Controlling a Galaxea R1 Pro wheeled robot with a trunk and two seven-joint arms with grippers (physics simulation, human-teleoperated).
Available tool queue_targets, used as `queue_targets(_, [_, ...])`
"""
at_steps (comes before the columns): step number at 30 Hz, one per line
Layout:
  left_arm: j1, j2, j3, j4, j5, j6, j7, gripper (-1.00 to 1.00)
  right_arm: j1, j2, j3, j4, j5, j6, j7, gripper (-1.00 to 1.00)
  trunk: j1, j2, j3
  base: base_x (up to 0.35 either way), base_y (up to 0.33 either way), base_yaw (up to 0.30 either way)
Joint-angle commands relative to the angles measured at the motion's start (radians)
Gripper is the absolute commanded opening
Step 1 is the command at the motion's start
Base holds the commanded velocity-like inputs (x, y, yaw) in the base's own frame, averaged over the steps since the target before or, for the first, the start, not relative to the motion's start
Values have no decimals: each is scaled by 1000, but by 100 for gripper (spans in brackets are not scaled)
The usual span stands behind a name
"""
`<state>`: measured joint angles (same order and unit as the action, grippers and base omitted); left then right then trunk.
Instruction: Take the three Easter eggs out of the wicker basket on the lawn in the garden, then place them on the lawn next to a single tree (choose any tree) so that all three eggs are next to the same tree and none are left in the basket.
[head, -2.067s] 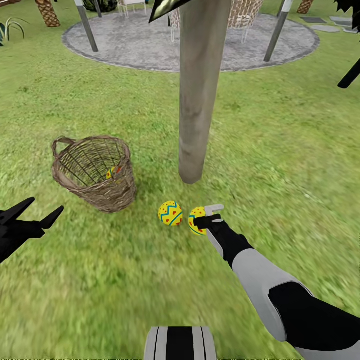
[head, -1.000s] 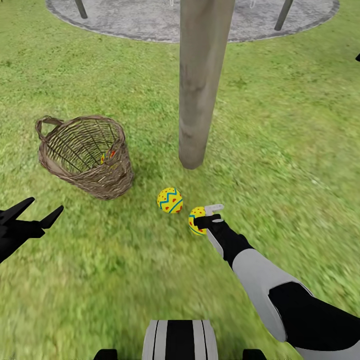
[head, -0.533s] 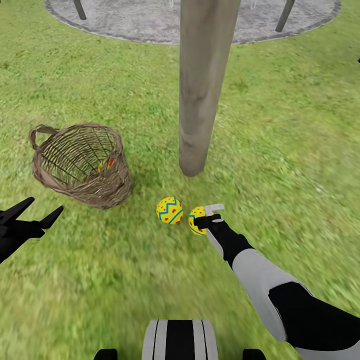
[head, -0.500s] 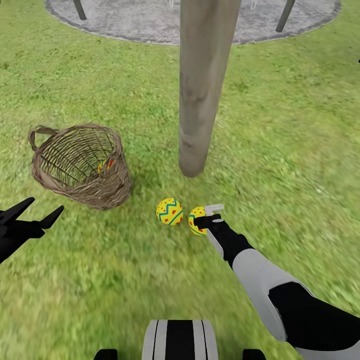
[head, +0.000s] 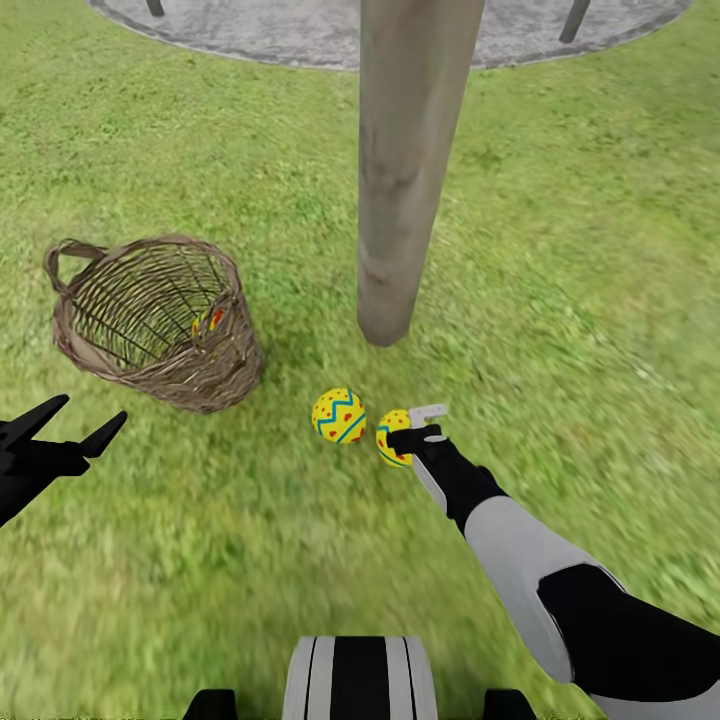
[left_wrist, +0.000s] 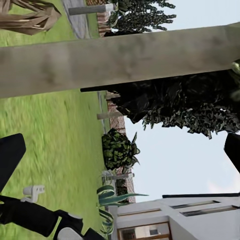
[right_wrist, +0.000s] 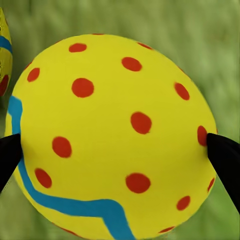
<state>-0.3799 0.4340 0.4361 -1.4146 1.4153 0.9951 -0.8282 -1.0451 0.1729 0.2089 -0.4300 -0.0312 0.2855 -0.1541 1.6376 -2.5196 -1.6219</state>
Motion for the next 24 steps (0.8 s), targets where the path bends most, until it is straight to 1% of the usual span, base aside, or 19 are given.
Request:
queue_targets(1, [-1,0,1,0,-1,4,-3,100,0,-1,7,16,-7,5,-5,-100,1,0,-5,0,0,0])
queue_targets(5, [-1,0,0,0,-1,4,-3,100,0,-1,7,16,-6,4,-5,-100,2,-1,-16,0,0,0])
queue_targets(18, [-1,0,0,2,-1,4,-4,100,0,-1,7,16,-7,6,-5,-100,2,-1,-16,0,0,0])
queue_targets(20, [-1,0,0,2,0,4,-4,100,0,-1,8,16,-7,7,-5,-100,3,-1,-24,0,0,0])
queue_targets(24, [-1,0,0,2,0,4,-5,100,0,-1,9,16,-7,7,-6,-100,3,-1,-24,0,0,0])
